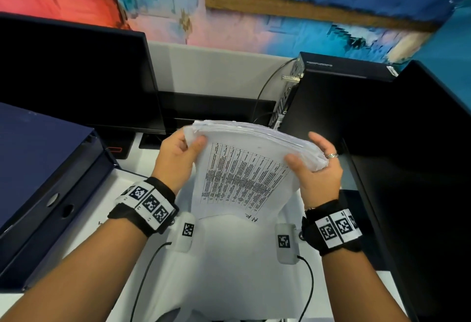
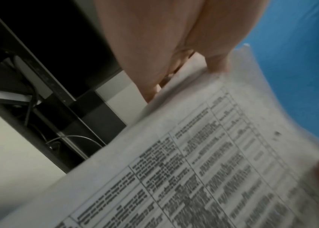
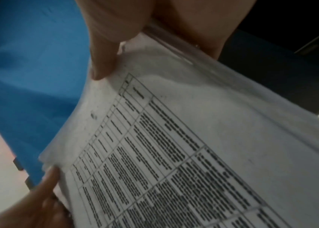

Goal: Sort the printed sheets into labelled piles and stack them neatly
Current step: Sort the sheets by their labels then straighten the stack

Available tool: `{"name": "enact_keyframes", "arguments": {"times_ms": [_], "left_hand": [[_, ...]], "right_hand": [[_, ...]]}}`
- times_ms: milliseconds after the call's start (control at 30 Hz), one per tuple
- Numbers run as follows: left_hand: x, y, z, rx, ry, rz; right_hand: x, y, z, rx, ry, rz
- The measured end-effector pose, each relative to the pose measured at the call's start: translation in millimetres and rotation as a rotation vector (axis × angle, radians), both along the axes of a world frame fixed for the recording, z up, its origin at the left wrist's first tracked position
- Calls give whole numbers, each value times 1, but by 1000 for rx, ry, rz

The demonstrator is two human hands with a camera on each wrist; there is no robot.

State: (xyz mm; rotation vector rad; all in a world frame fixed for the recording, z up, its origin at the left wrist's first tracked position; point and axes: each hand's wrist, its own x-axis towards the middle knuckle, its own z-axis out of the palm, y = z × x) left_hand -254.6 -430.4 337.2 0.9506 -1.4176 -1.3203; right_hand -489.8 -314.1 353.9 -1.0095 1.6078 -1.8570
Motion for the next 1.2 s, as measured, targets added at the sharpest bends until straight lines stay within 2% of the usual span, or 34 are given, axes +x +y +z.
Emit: {"name": "enact_keyframes", "arguments": {"times_ms": [167,300,567,667,867,1033,1200], "left_hand": [[-7,-5,-2,40,16,-9],[-10,-8,6,156,186,-52],[-9,-16,9,118,47,-279],[-14,-11,15,83,61,-262],[-13,-4,3,44,60,-229],[-19,-7,3,-6,28,-173],[-21,-8,7,-8,2,-154]], "right_hand": [[2,-2,-4,40,51,34],[1,-2,-5,63,60,62],[-2,-6,-3,117,64,72],[-5,-6,1,119,193,27],[2,-1,5,-19,22,-69],[6,-9,18,-60,210,-134],[1,-12,16,-28,146,-292]]}}
